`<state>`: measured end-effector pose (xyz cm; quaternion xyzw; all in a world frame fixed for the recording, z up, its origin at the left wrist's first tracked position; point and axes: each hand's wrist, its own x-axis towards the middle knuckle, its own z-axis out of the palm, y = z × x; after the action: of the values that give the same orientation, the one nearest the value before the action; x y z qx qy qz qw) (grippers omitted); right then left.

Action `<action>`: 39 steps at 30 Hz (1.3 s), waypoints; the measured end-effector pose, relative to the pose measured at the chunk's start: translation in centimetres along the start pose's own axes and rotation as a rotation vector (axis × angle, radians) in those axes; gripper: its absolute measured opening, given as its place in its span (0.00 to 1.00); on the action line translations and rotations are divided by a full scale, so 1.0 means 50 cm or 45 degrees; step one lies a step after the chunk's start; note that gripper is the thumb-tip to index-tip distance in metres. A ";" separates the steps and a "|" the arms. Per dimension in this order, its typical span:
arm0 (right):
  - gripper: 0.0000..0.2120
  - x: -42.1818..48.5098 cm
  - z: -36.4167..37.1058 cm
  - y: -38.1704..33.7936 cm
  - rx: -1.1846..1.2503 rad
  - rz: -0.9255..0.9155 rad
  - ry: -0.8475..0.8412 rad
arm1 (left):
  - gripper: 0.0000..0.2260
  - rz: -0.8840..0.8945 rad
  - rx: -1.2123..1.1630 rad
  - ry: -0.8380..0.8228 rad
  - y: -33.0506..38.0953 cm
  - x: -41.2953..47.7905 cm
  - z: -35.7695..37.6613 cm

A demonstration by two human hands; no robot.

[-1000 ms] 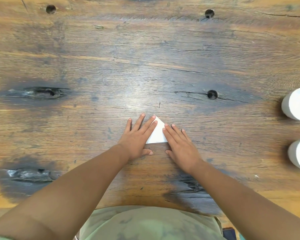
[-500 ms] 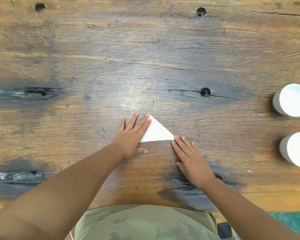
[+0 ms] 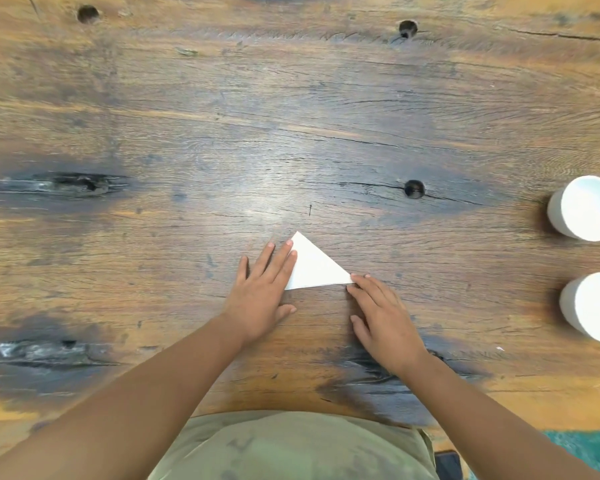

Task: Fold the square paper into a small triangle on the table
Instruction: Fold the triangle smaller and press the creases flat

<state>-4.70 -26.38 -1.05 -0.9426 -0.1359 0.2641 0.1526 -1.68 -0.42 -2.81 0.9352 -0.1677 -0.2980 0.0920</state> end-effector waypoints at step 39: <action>0.54 0.199 -0.027 -0.087 -0.320 -0.341 -0.226 | 0.43 0.018 0.050 0.044 -0.023 -0.015 0.031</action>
<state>3.47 -19.35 -2.93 -0.9008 -0.3048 0.3044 0.0551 -2.87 0.79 -3.95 0.9406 -0.1786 -0.2777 0.0786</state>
